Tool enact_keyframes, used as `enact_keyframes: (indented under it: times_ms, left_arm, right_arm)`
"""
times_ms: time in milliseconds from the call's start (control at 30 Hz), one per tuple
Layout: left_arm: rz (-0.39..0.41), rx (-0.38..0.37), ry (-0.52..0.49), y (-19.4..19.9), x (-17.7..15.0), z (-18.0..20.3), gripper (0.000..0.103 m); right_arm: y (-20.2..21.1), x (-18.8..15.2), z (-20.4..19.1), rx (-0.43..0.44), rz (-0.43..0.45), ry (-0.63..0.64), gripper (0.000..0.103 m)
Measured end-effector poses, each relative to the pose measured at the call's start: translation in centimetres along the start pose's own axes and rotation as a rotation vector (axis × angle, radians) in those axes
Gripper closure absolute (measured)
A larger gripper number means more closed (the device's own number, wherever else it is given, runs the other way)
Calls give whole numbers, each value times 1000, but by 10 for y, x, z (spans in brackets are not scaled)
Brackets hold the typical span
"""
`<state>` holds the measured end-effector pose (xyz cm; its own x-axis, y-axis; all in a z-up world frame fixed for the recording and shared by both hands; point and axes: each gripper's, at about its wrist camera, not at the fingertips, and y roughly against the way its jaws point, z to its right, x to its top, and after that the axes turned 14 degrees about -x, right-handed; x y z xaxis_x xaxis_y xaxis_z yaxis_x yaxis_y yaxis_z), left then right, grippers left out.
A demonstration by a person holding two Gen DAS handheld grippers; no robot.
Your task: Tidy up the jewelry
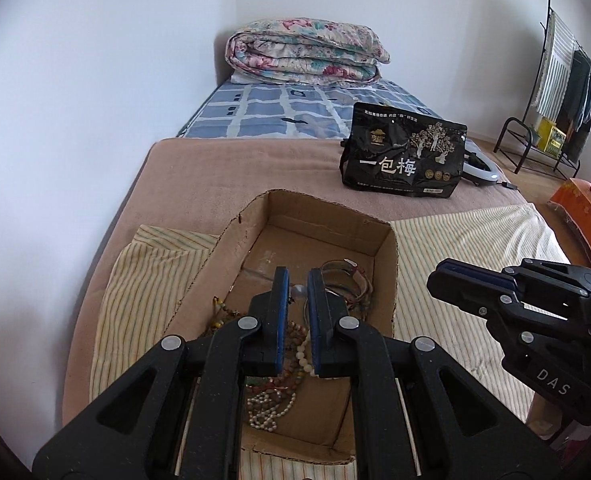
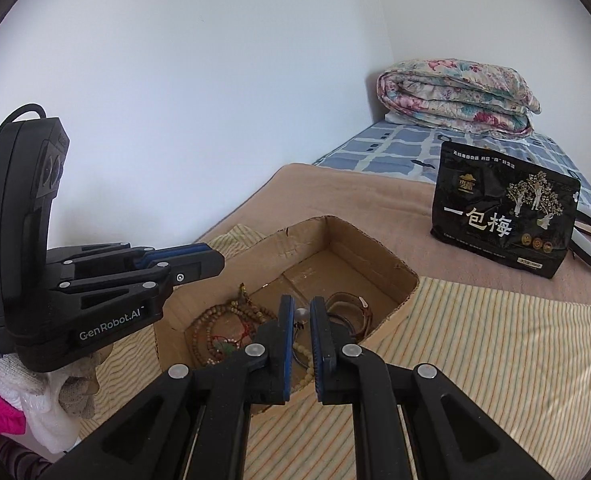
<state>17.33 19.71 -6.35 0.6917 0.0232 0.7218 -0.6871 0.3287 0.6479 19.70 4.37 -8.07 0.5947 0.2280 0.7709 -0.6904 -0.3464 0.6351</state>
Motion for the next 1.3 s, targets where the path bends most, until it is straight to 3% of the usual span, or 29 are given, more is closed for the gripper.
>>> enact_keyframes:
  times_ms: [100, 133, 167, 200, 233, 267, 300, 467, 600, 700, 833, 933, 1300]
  left_arm:
    - [6, 12, 31, 2, 1, -12, 96]
    - [11, 14, 35, 4, 1, -14, 96]
    - [14, 29, 39, 5, 1, -16, 95]
    - [15, 32, 45, 6, 1, -18, 84]
    - [18, 33, 53, 8, 1, -21, 73]
    - [30, 36, 59, 11, 1, -22, 52]
    - [46, 44, 58, 15, 1, -22, 44]
    - [57, 68, 62, 30, 2, -17, 44]
    - [78, 74, 24, 52, 5, 5, 42]
    - [92, 78, 0, 72, 6, 26, 27]
    - [129, 99, -49, 103, 4, 61, 20]
    - [158, 119, -71, 123, -1, 86, 6]
    - [231, 119, -110, 168, -15, 152, 1]
  right_arm:
    - [-5, 6, -6, 9, 5, -6, 93]
    - [-5, 7, -7, -1, 7, -7, 74]
    - [-3, 8, -9, -16, 16, -8, 63]
    - [0, 8, -11, -30, 30, -8, 46]
    - [4, 9, -12, -40, 42, -9, 37]
    - [7, 9, -13, -45, 50, -8, 36]
    - [10, 10, -13, -49, 54, -8, 34]
    - [31, 13, -11, -82, 76, -15, 28]
    - [62, 14, -8, -107, 119, -36, 18]
    - [88, 12, -5, -146, 141, -42, 15]
    - [126, 8, 3, -202, 176, -58, 8]
    - [153, 1, 12, -239, 199, -77, 1]
    - [230, -23, 38, -346, 257, -96, 0]
